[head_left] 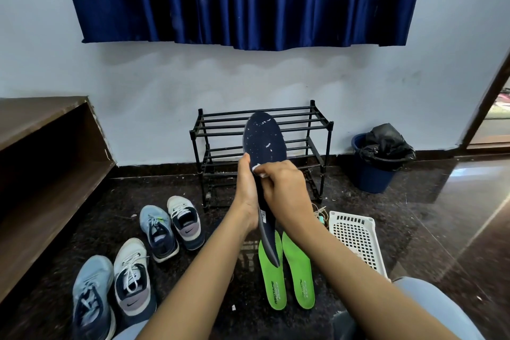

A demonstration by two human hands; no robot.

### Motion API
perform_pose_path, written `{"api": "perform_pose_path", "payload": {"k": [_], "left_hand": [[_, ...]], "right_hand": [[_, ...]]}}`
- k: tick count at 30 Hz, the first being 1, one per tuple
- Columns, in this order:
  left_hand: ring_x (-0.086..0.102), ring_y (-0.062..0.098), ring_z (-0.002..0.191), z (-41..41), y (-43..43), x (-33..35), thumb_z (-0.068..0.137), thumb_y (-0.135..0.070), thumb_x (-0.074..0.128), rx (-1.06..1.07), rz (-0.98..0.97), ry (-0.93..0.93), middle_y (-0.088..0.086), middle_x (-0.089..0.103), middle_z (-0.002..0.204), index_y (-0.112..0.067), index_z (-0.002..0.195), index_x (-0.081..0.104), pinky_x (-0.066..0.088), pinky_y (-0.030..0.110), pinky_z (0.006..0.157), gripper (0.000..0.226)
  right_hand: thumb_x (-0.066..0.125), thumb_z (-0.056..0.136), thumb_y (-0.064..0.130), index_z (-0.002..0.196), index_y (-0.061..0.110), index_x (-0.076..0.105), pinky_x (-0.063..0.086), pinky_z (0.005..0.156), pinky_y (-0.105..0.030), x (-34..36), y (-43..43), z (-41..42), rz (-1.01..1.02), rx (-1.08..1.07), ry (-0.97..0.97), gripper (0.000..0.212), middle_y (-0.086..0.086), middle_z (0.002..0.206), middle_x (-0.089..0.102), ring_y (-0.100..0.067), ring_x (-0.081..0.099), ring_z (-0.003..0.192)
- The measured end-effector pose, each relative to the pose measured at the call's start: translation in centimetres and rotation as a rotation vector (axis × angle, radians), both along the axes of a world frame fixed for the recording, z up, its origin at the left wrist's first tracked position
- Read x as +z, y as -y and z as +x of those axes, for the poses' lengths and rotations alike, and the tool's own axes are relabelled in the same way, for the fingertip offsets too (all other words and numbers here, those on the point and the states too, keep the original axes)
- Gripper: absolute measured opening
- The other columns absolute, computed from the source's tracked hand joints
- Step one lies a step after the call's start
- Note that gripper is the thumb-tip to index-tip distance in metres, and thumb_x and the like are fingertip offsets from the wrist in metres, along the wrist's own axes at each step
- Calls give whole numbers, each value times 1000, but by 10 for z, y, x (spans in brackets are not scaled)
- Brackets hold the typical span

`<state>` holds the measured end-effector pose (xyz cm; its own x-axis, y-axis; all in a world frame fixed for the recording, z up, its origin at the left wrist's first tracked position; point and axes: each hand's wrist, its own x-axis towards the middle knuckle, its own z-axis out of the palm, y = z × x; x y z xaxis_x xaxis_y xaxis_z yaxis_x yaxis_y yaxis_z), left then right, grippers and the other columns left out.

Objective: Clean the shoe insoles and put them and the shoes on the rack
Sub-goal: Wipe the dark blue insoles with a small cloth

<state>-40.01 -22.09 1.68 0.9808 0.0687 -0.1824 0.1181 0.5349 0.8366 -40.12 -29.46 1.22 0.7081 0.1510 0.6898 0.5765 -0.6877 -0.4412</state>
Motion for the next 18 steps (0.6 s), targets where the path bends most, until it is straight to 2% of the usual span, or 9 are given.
{"api": "perform_pose_path", "payload": {"k": [3, 5, 7, 9, 14, 18], "left_hand": [[68, 17, 83, 1, -8, 1, 98, -52, 30, 41, 22, 10, 3, 74, 93, -15, 93, 72, 52, 29, 79, 57], [67, 18, 85, 1, -8, -1, 99, -51, 30, 56, 18, 19, 2, 75, 91, -15, 92, 72, 51, 30, 82, 56], [66, 20, 90, 3, -5, -4, 99, -49, 30, 54, 4, 29, 2, 74, 91, -16, 91, 71, 49, 32, 88, 54], [66, 19, 91, 2, 1, -4, 99, -48, 30, 31, 3, 37, 1, 74, 92, -17, 92, 71, 49, 31, 86, 53], [68, 18, 93, 1, 13, -4, 101, -46, 30, 43, 47, 46, 6, 73, 107, -13, 106, 70, 51, 29, 82, 52], [67, 19, 85, 4, 4, -4, 99, -49, 32, 59, 26, 34, 4, 73, 95, -13, 97, 70, 52, 31, 78, 53]], "right_hand": [[56, 69, -2, 86, 10, 74, 50, 71, -30, -6, -4, -5, -56, 60, -32, 27, -6, 79, 71, -26, 62, 80], [56, 70, -3, 86, 9, 73, 51, 69, -31, -7, -4, -5, -89, 74, -38, 27, -7, 79, 71, -28, 61, 81], [58, 71, -5, 87, 8, 73, 52, 68, -32, -5, 0, -2, -61, 53, -32, 26, -7, 79, 71, -28, 61, 80], [59, 71, -7, 86, 7, 73, 52, 67, -32, -2, 3, 3, -43, 0, -13, 24, -7, 78, 71, -28, 61, 79], [56, 76, -3, 88, 7, 72, 51, 68, -34, -2, 7, 13, -60, -87, -38, 22, -8, 81, 70, -28, 58, 83], [58, 73, -4, 86, 8, 70, 51, 62, -35, -8, 0, 6, -165, -44, -47, 22, -6, 79, 68, -26, 55, 81]]}}
